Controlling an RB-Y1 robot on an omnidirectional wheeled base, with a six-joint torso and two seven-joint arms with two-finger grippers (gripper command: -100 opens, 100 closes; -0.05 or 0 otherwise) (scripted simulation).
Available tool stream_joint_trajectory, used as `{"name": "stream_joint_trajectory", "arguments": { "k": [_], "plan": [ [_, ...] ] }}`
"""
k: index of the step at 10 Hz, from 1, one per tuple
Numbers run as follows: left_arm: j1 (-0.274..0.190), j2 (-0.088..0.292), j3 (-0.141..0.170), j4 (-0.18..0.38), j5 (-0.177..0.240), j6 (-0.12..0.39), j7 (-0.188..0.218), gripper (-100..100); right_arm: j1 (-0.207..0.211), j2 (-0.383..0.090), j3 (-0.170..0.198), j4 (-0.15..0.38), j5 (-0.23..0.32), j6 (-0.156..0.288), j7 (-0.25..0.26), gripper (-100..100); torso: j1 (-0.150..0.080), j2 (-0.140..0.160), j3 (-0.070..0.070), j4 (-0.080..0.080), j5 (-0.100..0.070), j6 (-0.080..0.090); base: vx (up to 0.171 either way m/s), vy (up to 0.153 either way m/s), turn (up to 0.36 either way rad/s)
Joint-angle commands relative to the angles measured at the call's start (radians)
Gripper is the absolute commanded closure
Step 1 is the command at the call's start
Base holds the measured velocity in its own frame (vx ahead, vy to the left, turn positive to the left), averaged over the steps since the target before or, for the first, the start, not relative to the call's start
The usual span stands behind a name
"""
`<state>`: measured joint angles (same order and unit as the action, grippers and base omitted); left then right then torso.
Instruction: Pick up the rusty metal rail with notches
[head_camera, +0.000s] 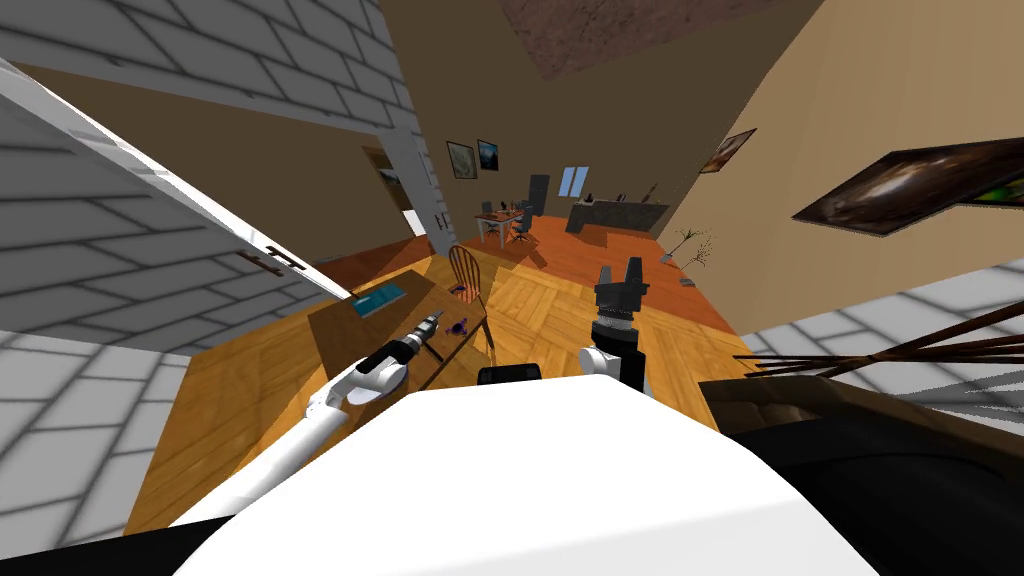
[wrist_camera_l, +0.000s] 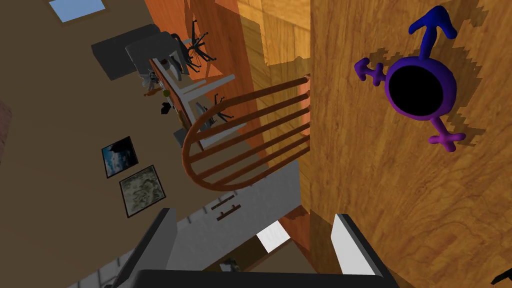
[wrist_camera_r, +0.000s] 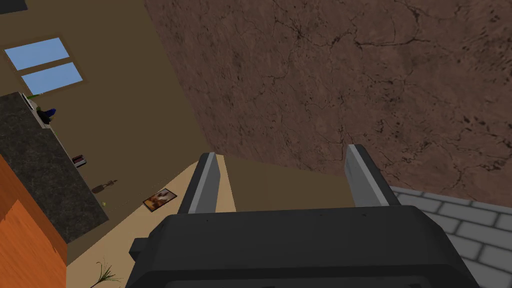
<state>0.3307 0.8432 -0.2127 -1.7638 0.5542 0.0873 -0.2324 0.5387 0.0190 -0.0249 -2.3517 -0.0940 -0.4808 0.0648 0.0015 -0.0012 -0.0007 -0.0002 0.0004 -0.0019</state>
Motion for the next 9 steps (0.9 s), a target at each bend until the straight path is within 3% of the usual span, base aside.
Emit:
{"name": "stream_joint_trajectory", "arguments": {
  "k": [1,3,4,5,8,9],
  "plan": [
    [-0.017,0.036,-0.031,0.050,0.050,0.044,-0.028,-100,0.000,0.000,0.000,0.000,0.000,0.000,0.000,0,0.000,0.000,0.000,0.000,0.000,0.000,-0.004,0.025,-0.196],
    [-0.017,0.036,-0.031,0.073,0.059,0.044,-0.028,-100,0.000,0.000,0.000,0.000,0.000,0.000,0.000,0,0.000,0.000,0.000,0.000,0.000,0.000,-0.004,0.018,-0.086],
    [-0.029,0.063,-0.056,0.113,0.108,0.082,-0.053,-100,0.000,0.000,0.000,0.000,0.000,0.000,0.000,0,-0.001,0.000,0.000,0.000,0.000,0.000,-0.003,0.011,-0.214],
    [-0.029,0.063,-0.056,0.129,0.108,0.082,-0.053,-100,0.000,0.000,0.000,0.000,0.000,0.000,0.000,0,-0.001,0.000,0.000,0.000,0.000,0.001,-0.004,0.019,-0.160],
    [-0.055,0.111,-0.109,0.222,0.194,0.158,-0.102,-100,0.000,0.000,0.000,0.000,0.000,0.000,0.000,0,0.000,0.000,0.000,0.000,0.000,0.000,-0.003,0.022,-0.214],
    [-0.055,0.111,-0.109,0.243,0.209,0.158,-0.102,-100,0.000,0.000,0.000,0.000,0.000,0.000,0.000,0,0.000,-0.001,0.000,0.000,0.000,0.001,-0.002,0.025,-0.116]
  ]
}}
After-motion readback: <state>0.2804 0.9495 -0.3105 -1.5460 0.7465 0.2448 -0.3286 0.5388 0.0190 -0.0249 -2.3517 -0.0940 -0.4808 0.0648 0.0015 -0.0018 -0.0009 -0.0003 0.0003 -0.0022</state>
